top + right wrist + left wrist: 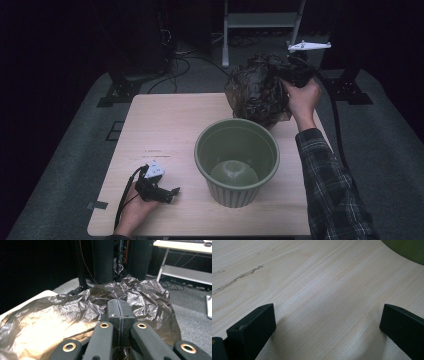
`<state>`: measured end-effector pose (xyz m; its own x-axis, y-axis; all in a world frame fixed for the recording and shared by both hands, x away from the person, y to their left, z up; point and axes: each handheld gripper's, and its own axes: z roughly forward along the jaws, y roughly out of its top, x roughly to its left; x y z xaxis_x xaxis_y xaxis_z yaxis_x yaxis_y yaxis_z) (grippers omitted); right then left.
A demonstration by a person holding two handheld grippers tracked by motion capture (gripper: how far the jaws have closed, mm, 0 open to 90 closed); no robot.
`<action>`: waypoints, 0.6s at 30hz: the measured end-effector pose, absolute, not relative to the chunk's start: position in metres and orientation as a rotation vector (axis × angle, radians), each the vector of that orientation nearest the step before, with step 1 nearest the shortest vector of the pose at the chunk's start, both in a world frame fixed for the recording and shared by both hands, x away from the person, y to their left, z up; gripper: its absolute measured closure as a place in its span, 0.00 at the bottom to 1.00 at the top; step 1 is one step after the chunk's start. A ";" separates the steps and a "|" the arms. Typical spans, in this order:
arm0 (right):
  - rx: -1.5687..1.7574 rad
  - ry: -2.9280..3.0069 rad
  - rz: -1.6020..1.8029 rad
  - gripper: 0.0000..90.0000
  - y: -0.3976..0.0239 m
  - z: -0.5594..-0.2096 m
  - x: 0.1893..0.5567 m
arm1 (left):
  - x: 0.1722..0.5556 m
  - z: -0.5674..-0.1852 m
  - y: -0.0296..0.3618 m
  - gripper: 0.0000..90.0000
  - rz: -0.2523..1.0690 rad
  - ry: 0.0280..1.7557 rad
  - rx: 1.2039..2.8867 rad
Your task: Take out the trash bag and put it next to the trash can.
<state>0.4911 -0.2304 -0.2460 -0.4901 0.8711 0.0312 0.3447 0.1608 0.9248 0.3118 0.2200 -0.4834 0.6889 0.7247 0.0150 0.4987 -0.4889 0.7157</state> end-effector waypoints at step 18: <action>1.144 1.938 1.358 0.63 -0.233 -0.256 0.487 | 0.312 -0.484 0.220 0.00 0.414 0.932 2.189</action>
